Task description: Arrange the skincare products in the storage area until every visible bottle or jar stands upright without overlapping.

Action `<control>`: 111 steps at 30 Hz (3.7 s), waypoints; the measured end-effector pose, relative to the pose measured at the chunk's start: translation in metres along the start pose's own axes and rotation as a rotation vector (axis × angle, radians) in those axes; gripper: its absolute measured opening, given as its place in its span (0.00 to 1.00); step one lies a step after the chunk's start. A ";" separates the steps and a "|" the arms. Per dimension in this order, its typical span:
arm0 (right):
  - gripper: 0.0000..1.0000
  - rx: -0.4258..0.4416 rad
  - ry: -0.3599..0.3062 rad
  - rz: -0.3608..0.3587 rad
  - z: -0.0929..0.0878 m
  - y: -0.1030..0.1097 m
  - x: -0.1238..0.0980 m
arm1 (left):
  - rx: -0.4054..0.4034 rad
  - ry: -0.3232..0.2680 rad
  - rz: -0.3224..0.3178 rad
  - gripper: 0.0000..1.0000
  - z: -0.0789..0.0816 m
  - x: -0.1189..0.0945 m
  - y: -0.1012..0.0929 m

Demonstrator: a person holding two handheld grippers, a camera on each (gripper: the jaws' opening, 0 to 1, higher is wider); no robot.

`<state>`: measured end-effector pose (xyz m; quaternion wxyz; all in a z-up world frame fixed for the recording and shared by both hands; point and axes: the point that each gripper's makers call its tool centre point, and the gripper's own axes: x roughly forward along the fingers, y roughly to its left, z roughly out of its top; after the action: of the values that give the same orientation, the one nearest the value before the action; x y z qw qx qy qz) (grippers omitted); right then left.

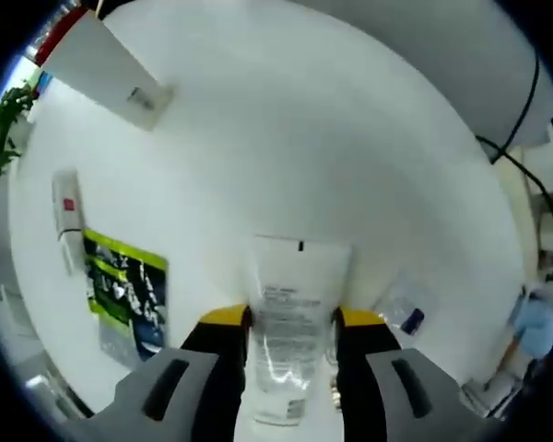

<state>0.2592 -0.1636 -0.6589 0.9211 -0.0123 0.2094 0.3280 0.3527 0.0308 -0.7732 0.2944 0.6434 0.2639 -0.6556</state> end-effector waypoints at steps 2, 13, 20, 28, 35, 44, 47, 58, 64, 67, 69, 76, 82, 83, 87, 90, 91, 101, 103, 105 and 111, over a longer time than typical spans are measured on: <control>1.00 0.001 0.004 0.002 -0.001 0.000 0.001 | 0.000 -0.001 0.002 0.40 0.000 0.000 -0.001; 1.00 0.002 0.013 0.017 -0.003 0.003 0.002 | -0.007 0.005 -0.002 0.40 -0.001 0.000 -0.001; 1.00 0.008 0.012 0.017 -0.003 0.001 0.002 | 0.042 0.032 -0.002 0.41 0.004 0.000 -0.001; 0.99 0.001 0.014 0.022 -0.003 0.003 0.002 | 0.065 0.070 -0.006 0.41 0.012 -0.003 -0.003; 0.97 0.000 0.012 0.025 -0.003 0.003 0.002 | 0.026 0.075 0.005 0.32 0.009 -0.003 -0.008; 0.97 -0.011 0.021 0.027 -0.004 0.004 0.002 | 0.004 0.141 0.014 0.31 0.008 -0.003 -0.009; 0.97 -0.013 0.015 0.026 -0.002 0.003 0.002 | -0.004 0.135 0.039 0.31 0.006 -0.003 -0.008; 0.97 -0.025 0.017 0.037 -0.002 0.006 0.003 | -0.050 0.047 0.140 0.31 0.014 -0.010 -0.006; 0.97 -0.025 0.016 0.041 -0.002 0.007 0.002 | -0.062 -0.038 0.148 0.31 0.032 -0.021 -0.001; 0.97 -0.025 0.020 0.041 -0.003 0.007 0.002 | -0.088 -0.111 0.136 0.31 0.046 -0.026 -0.001; 0.97 -0.026 0.021 0.042 -0.003 0.007 0.002 | -0.085 -0.146 0.131 0.31 0.056 -0.030 0.000; 0.97 -0.031 0.035 0.051 -0.005 0.009 0.003 | -0.095 -0.246 0.160 0.31 0.078 -0.042 0.003; 0.96 -0.036 0.045 0.066 -0.007 0.013 0.005 | -0.094 -0.273 0.181 0.31 0.083 -0.050 0.005; 0.96 -0.036 0.046 0.067 -0.007 0.013 0.005 | -0.102 -0.279 0.188 0.31 0.085 -0.052 0.006; 0.95 -0.032 0.043 0.063 -0.007 0.012 0.004 | -0.121 -0.309 0.211 0.31 0.088 -0.060 0.008; 0.95 -0.033 0.042 0.069 -0.007 0.014 0.005 | -0.141 -0.347 0.220 0.31 0.096 -0.069 0.009; 0.95 -0.035 0.044 0.070 -0.007 0.014 0.005 | -0.151 -0.365 0.223 0.31 0.100 -0.073 0.009; 0.92 -0.034 0.052 0.082 -0.009 0.017 0.006 | -0.174 -0.476 0.255 0.31 0.127 -0.090 0.011; 0.92 -0.041 0.056 0.086 -0.009 0.018 0.006 | -0.183 -0.496 0.260 0.31 0.131 -0.092 0.011; 0.91 -0.046 0.066 0.092 -0.011 0.020 0.006 | -0.202 -0.528 0.274 0.31 0.136 -0.096 0.012; 0.89 -0.058 0.072 0.102 -0.013 0.022 0.006 | -0.246 -0.596 0.299 0.31 0.141 -0.105 0.015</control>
<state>0.2451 -0.1444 -0.6702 0.8944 -0.0401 0.2329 0.3796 0.2662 -0.0770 -0.6634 0.5263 0.4152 0.1464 -0.7274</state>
